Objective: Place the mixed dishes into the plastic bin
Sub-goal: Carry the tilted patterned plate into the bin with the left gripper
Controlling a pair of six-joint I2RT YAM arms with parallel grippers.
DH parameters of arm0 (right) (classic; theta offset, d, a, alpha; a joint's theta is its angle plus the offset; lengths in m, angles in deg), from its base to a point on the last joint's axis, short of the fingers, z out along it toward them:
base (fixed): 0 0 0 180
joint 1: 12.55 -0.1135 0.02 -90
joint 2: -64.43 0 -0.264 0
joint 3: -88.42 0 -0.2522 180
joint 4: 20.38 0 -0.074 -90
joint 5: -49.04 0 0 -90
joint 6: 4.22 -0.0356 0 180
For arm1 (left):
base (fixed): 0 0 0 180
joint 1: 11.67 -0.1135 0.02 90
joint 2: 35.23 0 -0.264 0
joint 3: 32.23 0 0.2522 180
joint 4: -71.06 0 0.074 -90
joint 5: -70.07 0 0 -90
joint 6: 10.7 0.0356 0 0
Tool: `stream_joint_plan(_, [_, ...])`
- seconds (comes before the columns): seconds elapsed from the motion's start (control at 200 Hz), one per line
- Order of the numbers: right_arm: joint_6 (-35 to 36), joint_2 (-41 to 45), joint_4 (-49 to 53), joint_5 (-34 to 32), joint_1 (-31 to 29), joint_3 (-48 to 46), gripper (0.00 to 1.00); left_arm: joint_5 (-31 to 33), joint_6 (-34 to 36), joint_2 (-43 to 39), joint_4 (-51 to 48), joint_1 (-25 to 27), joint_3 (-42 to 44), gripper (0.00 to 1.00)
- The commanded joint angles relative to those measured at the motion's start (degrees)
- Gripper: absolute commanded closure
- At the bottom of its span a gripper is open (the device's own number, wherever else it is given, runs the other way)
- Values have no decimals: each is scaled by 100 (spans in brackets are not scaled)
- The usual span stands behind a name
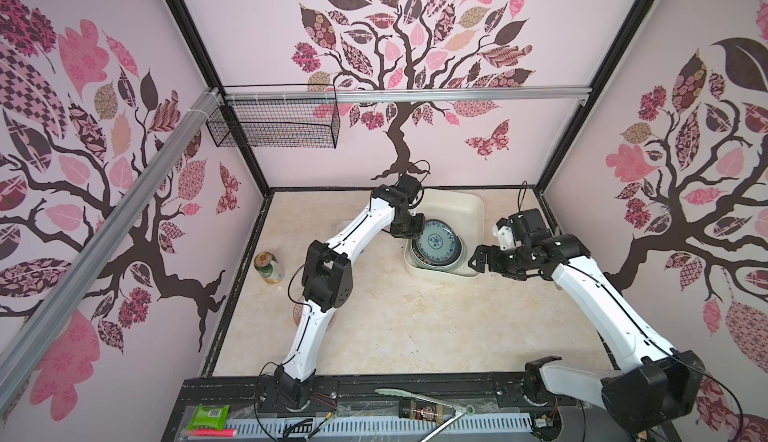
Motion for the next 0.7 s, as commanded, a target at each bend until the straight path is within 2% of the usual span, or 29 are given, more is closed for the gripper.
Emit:
stream_joint_plan(0.0, [-70, 319, 245, -153, 38, -31, 1, -160, -82, 308, -50, -83, -504, 100])
stream_joint_plan(0.445, [-186, 586, 478, -379, 47, -146, 0, -403, -200, 757, 57, -333, -654, 100])
stream_joint_plan(0.695, [-222, 443, 427, -380, 47, -88, 0, -652, -231, 835, 123, -328, -649, 82])
